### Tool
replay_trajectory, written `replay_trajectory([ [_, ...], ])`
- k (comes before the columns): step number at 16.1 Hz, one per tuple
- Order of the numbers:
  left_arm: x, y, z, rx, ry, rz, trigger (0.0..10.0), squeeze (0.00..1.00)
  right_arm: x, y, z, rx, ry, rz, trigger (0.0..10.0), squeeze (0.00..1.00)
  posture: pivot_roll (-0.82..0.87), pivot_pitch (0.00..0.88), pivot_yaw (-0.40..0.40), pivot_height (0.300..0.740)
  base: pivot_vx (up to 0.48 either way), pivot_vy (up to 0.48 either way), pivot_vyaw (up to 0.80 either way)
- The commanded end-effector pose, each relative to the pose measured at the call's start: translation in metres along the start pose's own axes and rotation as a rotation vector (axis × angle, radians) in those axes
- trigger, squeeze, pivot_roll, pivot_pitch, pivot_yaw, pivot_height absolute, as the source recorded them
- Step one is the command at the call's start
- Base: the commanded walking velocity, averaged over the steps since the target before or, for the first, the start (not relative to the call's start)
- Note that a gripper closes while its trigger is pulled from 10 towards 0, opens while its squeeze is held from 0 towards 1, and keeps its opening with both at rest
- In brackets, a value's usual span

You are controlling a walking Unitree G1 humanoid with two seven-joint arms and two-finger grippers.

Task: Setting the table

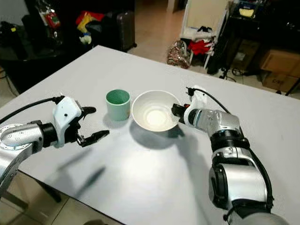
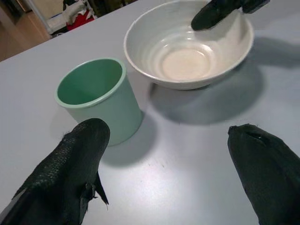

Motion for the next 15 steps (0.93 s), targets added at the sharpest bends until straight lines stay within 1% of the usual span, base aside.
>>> replay_trajectory([
  [1, 0.004, 0.0, 0.0, -0.008, -0.022, -0.004, 10.0, 0.0, -0.003, 0.015, 0.001, 0.052, 0.0, 0.002, 10.0, 0.0, 0.13, 0.0, -0.041, 0.74, 0.0, 0.0, 0.0],
  [4, 0.004, 0.0, 0.001, -0.016, -0.021, -0.004, 10.0, 0.0, -0.009, 0.013, -0.005, 0.047, 0.003, -0.007, 10.0, 0.0, 0.13, 0.0, -0.043, 0.74, 0.0, 0.0, 0.0],
  [6, 0.004, 0.0, 0.002, -0.016, -0.019, -0.003, 10.0, 0.0, -0.008, 0.01, -0.007, 0.04, -0.007, -0.02, 10.0, 0.0, 0.13, 0.0, -0.045, 0.74, 0.0, 0.0, 0.0],
  [7, 0.004, 0.0, 0.002, -0.017, -0.017, -0.004, 10.0, 0.0, -0.008, 0.009, -0.009, 0.042, -0.006, -0.052, 10.0, 0.0, 0.13, 0.0, -0.045, 0.74, 0.0, 0.0, 0.0],
  [8, 0.003, 0.001, 0.002, -0.014, -0.013, -0.004, 10.0, 0.0, -0.006, 0.004, -0.01, 0.036, -0.008, -0.092, 10.0, 0.37, 0.13, 0.0, -0.045, 0.74, 0.0, 0.0, 0.0],
  [9, 0.003, 0.001, 0.002, -0.013, -0.013, -0.004, 10.0, 0.0, -0.005, 0.002, -0.01, 0.03, -0.015, -0.094, 10.0, 0.47, 0.13, 0.0, -0.043, 0.74, 0.0, 0.0, 0.0],
  [10, 0.003, 0.002, 0.001, -0.012, -0.015, -0.004, 10.0, 0.0, -0.004, -0.003, -0.011, 0.019, -0.01, -0.107, 10.0, 0.64, 0.13, 0.0, -0.043, 0.74, 0.0, 0.0, 0.0],
  [12, 0.002, 0.003, 0.001, -0.011, -0.014, -0.003, 10.0, 0.0, -0.001, -0.002, -0.01, 0.022, -0.011, -0.117, 10.0, 0.78, 0.13, 0.0, -0.042, 0.74, 0.0, 0.0, 0.0],
  [14, 0.001, 0.004, 0.001, -0.009, -0.014, -0.002, 10.0, 0.0, 0.001, 0.002, -0.008, 0.029, -0.007, -0.123, 10.0, 0.79, 0.13, 0.0, -0.039, 0.74, 0.0, 0.0, 0.0],
  [15, 0.0, 0.005, 0.0, -0.002, -0.013, 0.0, 10.0, 0.0, 0.003, 0.005, -0.004, 0.027, 0.007, -0.105, 10.0, 0.8, 0.13, 0.0, -0.041, 0.74, 0.0, 0.0, 0.0],
])
Point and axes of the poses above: a point about 5 cm out from each wrist's last joint towards the gripper, its own z axis pointing back from the gripper into the wrist, its own y axis along the axis of the wrist's last joint, x = y × z, the point moved 3 cm from there along -z, pointing out of the wrist towards the gripper, and after that the axes turned 7 degrees about z, right-handed, at the moved point
